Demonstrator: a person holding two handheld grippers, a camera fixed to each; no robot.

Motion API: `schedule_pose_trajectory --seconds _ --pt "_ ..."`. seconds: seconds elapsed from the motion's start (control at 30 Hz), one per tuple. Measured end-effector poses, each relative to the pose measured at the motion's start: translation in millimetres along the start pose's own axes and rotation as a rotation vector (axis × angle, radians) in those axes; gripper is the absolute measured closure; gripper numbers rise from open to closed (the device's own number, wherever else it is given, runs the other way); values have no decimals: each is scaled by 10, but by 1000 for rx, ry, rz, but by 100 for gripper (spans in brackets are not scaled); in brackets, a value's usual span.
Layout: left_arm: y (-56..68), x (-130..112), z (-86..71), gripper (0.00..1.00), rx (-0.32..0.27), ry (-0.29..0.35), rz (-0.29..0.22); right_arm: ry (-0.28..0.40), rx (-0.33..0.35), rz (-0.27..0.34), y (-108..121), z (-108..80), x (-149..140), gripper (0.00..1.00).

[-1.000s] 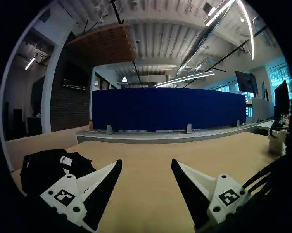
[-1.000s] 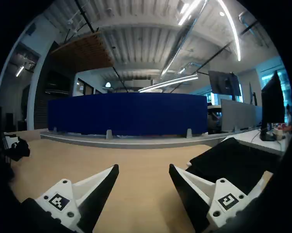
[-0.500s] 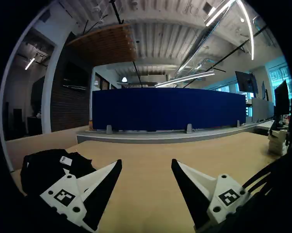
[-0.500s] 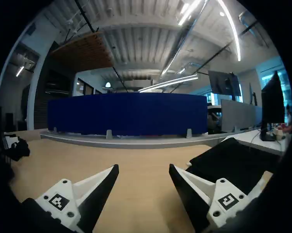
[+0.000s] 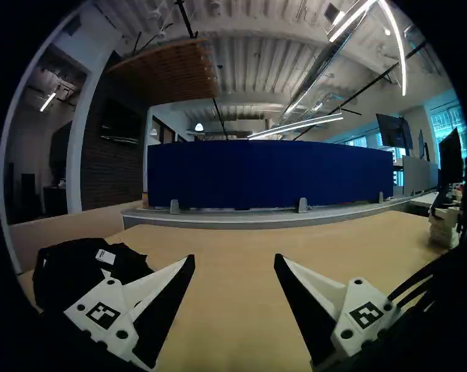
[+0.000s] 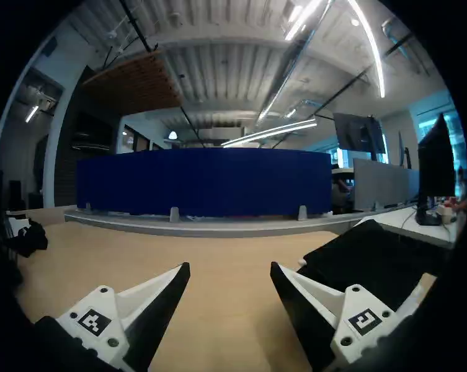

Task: Fold towel

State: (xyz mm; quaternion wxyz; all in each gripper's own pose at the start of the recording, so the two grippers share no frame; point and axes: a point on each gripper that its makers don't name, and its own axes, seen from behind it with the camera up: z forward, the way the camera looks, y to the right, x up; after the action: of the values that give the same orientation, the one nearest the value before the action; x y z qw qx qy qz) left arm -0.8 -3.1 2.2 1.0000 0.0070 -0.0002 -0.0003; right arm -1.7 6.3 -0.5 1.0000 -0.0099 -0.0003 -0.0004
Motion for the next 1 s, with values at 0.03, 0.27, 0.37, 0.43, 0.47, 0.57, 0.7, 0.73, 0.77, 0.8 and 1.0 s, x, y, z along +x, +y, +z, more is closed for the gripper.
schedule_pose_trajectory --seconds 0.03,0.27,0.37,0.43,0.47,0.57,0.7,0.73,0.77,0.8,1.0 --pt "0 0 1 5 0 0 0 0 0 0 1 1 0 0" --pt "-8 -5 8 5 0 0 0 0 0 0 4 1 1 0" --pt "-10 -6 15 6 0 0 0 0 0 0 6 -1 2 0" --pt "-11 -5 17 6 0 0 0 0 0 0 6 -1 1 0" --pt "-11 -4 18 6 0 0 0 0 0 0 6 -1 0 0" --pt "-15 -2 18 5 0 0 -1 0 0 0 5 0 1 0" --pt "-12 0 17 5 0 0 -1 0 0 0 2 -1 -3 0" --pt "-11 1 17 5 0 0 -1 0 0 0 2 -3 -3 0" --pt "-10 2 17 5 0 0 0 0 0 0 2 -4 -3 0" --pt "-9 2 16 5 0 0 0 0 0 0 2 -4 -3 0" --pt "-9 3 19 5 0 0 -1 0 0 0 5 -1 -1 0"
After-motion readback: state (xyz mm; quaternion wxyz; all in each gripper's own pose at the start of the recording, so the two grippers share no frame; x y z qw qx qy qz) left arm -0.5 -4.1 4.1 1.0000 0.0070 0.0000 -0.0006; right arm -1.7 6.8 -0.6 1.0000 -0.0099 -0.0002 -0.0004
